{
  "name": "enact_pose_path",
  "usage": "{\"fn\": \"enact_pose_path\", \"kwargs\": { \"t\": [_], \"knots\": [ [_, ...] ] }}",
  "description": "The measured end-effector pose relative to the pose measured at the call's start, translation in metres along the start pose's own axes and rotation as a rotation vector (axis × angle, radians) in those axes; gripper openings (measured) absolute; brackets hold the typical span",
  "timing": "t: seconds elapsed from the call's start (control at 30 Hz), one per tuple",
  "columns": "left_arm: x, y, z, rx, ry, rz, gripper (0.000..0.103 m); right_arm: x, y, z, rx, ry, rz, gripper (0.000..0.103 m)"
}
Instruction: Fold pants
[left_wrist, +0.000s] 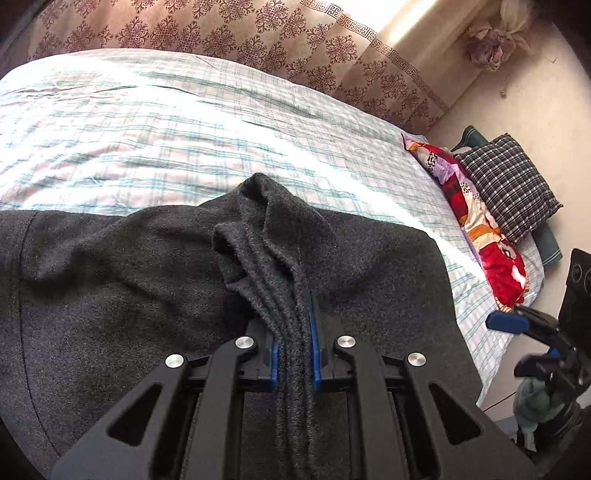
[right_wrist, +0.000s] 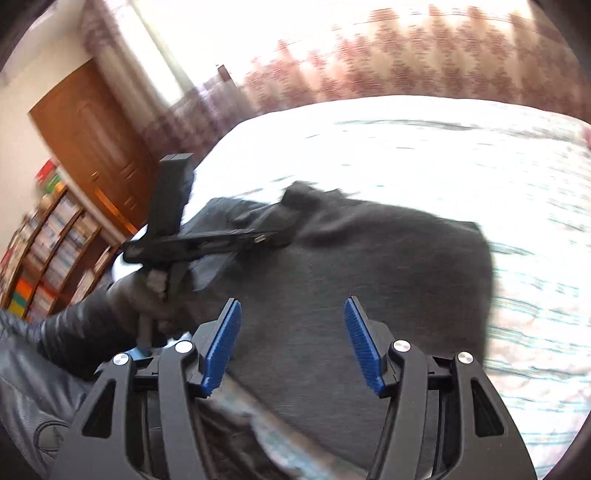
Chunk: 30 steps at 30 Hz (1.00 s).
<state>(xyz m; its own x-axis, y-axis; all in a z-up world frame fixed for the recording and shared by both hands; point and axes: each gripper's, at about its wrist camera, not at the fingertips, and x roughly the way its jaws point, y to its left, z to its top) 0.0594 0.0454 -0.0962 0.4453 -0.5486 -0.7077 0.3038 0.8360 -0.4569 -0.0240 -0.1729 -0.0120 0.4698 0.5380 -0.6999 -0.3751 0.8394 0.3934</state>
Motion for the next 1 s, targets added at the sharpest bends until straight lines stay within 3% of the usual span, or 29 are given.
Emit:
{"fn": "enact_pose_path", "kwargs": {
  "t": [0.17,0.27,0.47,0.57,0.67,0.83,1.0],
  "knots": [
    [0.007,0.009,-0.004,0.018,0.026,0.029,0.014,0.041,-0.02,-0.024,0.045,0.124,-0.075,0.058],
    [0.014,0.015,-0.007,0.011,0.074,0.083,0.027,0.065,-0.028,-0.04,0.099,0.167,-0.08,0.06],
    [-0.007,0.02,0.001,-0.022,0.046,0.174,0.054,0.059,-0.026,-0.03,0.071,0.154,-0.051,0.06],
    [-0.029,0.01,0.015,0.001,-0.016,0.196,0.057,0.032,-0.033,-0.014,0.076,0.075,-0.023,0.06],
    [-0.037,-0.01,0.025,0.038,-0.042,0.174,0.063,-0.002,-0.06,0.003,0.131,-0.028,-0.054,0.06],
    [-0.005,-0.047,0.022,0.089,0.039,0.068,0.069,-0.02,-0.095,0.036,0.129,-0.099,-0.111,0.057],
    [0.035,-0.051,0.003,0.097,0.134,0.101,0.069,0.009,-0.113,0.056,0.031,-0.022,-0.074,0.045]
  ]
}}
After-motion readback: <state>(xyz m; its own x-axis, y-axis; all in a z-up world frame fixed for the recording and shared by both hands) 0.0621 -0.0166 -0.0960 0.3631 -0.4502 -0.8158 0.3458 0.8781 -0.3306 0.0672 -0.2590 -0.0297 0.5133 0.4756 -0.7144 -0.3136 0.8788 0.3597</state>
